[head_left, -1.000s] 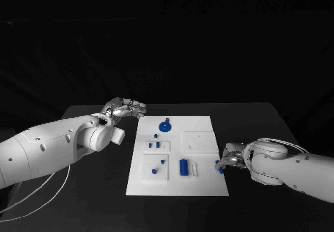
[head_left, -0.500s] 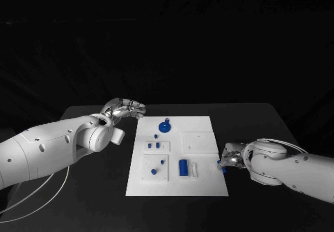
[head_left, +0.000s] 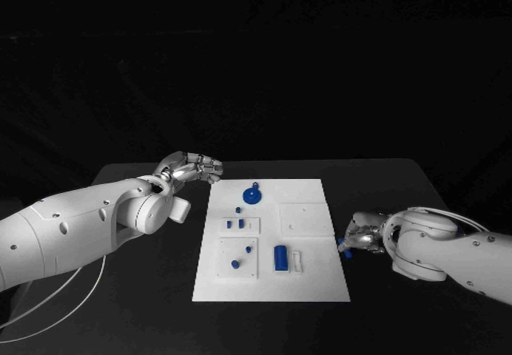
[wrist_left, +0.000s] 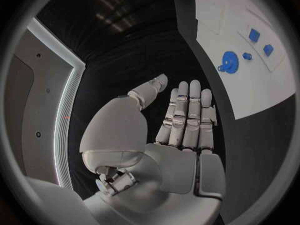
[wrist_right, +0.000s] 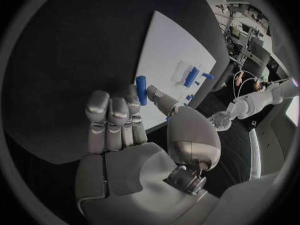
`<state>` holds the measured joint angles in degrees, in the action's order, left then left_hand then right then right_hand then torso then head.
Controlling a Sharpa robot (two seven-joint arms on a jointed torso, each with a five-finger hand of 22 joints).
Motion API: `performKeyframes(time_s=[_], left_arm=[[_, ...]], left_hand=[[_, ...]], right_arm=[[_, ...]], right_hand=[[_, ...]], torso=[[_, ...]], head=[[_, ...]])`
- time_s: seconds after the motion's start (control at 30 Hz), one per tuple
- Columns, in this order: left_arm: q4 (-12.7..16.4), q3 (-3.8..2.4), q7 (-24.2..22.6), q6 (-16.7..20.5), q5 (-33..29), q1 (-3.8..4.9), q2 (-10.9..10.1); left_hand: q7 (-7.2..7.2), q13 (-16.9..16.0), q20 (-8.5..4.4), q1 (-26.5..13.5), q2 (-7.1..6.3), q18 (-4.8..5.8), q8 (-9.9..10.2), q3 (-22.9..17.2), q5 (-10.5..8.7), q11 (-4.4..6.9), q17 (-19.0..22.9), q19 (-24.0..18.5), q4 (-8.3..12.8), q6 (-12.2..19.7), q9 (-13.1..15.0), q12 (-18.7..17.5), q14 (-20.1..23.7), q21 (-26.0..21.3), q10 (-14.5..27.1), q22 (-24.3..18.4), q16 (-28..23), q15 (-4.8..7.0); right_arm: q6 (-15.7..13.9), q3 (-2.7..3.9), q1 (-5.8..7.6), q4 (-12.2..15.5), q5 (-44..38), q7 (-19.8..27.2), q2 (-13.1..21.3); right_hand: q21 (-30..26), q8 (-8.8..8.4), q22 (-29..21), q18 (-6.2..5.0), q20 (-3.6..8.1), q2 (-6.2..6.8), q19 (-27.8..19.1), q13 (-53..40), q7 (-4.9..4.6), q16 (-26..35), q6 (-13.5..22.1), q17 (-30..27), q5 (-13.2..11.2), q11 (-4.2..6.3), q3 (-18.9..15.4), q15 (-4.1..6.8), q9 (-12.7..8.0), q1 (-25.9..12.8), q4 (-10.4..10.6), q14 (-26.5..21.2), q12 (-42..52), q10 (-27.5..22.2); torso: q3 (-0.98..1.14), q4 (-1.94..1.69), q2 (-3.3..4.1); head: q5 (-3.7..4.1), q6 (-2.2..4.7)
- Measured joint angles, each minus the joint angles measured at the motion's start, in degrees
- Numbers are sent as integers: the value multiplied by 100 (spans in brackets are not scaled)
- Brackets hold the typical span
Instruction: Assemble the parts on the task board
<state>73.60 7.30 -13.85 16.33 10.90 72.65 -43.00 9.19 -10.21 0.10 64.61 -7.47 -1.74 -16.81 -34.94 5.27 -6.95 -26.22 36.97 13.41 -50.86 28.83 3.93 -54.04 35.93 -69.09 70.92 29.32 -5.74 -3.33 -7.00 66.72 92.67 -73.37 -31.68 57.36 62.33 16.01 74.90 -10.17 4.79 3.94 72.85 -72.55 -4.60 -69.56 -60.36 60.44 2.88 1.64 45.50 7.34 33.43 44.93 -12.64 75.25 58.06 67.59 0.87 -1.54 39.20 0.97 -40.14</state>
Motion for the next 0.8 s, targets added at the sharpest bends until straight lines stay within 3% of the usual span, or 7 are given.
performKeyframes(time_s=[0.13,0.33,0.57,0.8], left_arm=[[-1,2,1,-1,0,0,3],[0,2,2,-4,0,0,11],[4,2,3,-6,0,0,11],[6,2,4,-7,0,0,7]], left_hand=[[0,0,0,0,0,0,0,0,0,0,-5,0,0,0,0,0,0,0,0,0,0,0],[0,0,0,0,0,0,0,0,0,0,-4,0,0,0,0,0,0,0,0,-1,-23,0],[0,-1,0,0,0,0,0,0,0,0,-10,0,0,0,1,0,0,0,0,-1,-23,0],[0,-1,0,0,0,0,-10,0,0,0,-9,0,0,0,-1,0,0,-22,0,4,-23,0]], right_arm=[[-36,30,129,84,258,0,-19],[-47,13,126,123,810,10,-273],[-62,-119,90,50,1233,15,-576],[-72,-149,-31,-40,1302,5,-820]], right_hand=[[0,0,0,-1,0,21,0,0,0,0,0,0,0,0,1,0,7,-21,1,0,0,0],[0,0,0,-1,0,19,0,0,1,0,0,0,0,0,1,0,7,-67,1,0,0,0],[0,0,0,-2,0,19,0,1,2,0,0,-1,0,0,1,-1,7,-67,1,0,0,0],[0,0,0,-2,0,20,0,1,2,0,0,-1,0,0,-67,-2,6,-217,69,0,-22,0]], torso=[[0,3,-1],[0,0,0],[-3,-4,3],[-2,-3,3]], head=[[7,5],[14,10],[8,-8],[-19,-27]])
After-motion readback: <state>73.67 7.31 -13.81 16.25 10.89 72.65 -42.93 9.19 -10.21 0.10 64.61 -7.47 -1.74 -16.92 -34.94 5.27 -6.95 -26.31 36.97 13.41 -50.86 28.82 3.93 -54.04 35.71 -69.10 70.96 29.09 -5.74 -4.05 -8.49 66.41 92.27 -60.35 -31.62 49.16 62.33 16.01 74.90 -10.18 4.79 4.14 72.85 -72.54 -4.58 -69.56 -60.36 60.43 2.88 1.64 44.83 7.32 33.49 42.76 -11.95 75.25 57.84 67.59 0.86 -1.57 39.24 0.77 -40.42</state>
